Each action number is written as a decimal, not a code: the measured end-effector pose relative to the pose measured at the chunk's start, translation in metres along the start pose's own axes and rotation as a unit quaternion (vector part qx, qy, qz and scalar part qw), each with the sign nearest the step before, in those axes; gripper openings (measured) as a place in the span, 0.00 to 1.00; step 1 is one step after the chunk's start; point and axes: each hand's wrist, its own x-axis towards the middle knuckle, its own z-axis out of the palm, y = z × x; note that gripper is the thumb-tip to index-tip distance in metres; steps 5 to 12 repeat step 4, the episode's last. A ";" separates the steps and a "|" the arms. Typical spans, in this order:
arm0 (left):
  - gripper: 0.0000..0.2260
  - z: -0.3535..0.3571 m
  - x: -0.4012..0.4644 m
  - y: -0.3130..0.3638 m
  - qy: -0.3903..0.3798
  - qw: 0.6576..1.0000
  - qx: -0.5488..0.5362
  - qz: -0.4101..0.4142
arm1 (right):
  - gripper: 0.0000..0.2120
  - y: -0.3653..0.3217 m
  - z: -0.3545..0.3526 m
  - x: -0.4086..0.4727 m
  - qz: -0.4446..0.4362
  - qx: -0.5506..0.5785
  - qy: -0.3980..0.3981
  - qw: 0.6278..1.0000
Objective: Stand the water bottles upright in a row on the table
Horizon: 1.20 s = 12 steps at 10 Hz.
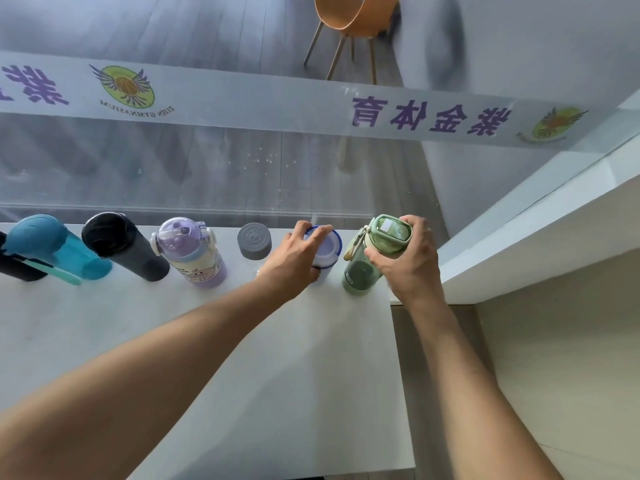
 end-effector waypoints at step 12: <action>0.30 -0.034 -0.021 0.020 0.038 0.998 0.047 0.034 | 0.36 -0.025 -0.016 -0.010 -0.014 0.005 -0.022 1.000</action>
